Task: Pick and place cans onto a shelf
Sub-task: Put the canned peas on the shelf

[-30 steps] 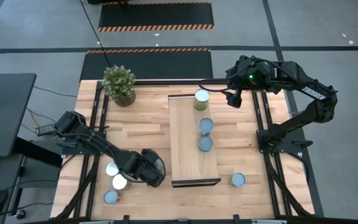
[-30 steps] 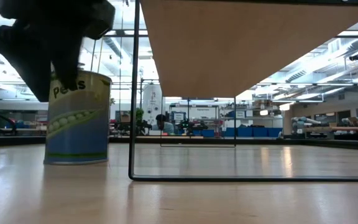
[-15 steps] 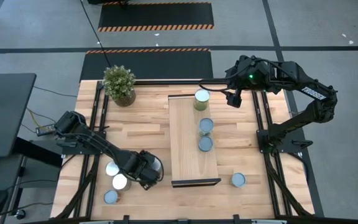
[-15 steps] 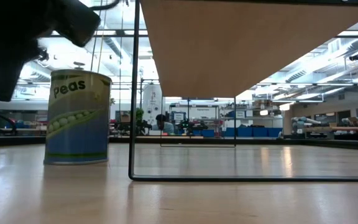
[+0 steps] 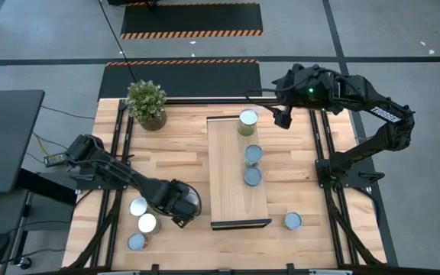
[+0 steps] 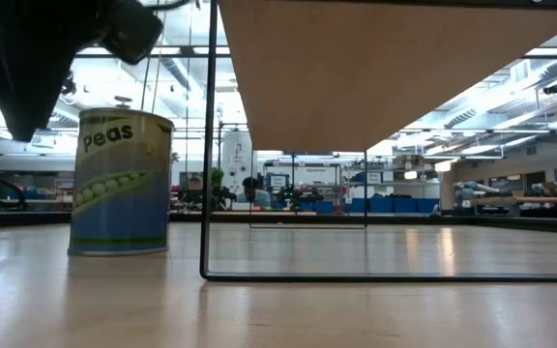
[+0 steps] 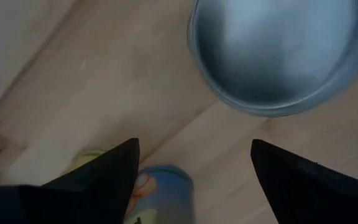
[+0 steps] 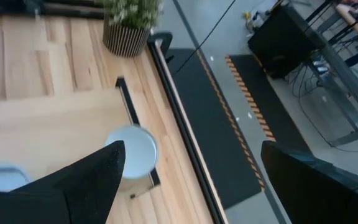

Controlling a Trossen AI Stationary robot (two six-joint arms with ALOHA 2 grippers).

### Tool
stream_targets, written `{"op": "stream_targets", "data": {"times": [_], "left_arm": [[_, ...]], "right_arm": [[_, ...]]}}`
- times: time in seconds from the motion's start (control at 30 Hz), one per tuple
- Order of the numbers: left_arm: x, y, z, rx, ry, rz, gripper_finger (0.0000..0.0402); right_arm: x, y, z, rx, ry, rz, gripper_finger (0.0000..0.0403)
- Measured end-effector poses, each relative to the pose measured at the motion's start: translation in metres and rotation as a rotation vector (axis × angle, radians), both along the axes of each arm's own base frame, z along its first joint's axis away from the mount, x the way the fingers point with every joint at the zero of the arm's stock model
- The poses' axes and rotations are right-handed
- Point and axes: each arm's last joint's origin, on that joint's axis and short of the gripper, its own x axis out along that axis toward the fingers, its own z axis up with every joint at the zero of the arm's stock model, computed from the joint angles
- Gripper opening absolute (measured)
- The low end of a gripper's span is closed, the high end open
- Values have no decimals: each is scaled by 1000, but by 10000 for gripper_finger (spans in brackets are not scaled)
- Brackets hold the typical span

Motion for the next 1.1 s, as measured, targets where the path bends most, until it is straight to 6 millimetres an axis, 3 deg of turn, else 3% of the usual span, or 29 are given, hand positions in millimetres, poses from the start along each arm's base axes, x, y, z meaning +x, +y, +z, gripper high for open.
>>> {"op": "stream_targets", "data": {"times": [0.27,0.83,1.0,1.1], "left_arm": [[2,1,5,39,-55,-20,316],[7,16,10,41,-72,109,317],[8,24,13,-24,-35,139,388],[9,27,15,-51,-37,168,385]], "right_arm": [[7,-1,11,-24,-135,1,384],[17,-3,38,-79,-436,1,384],[17,-3,42,-86,-477,1,384],[18,-3,43,-89,-494,1,384]]}}
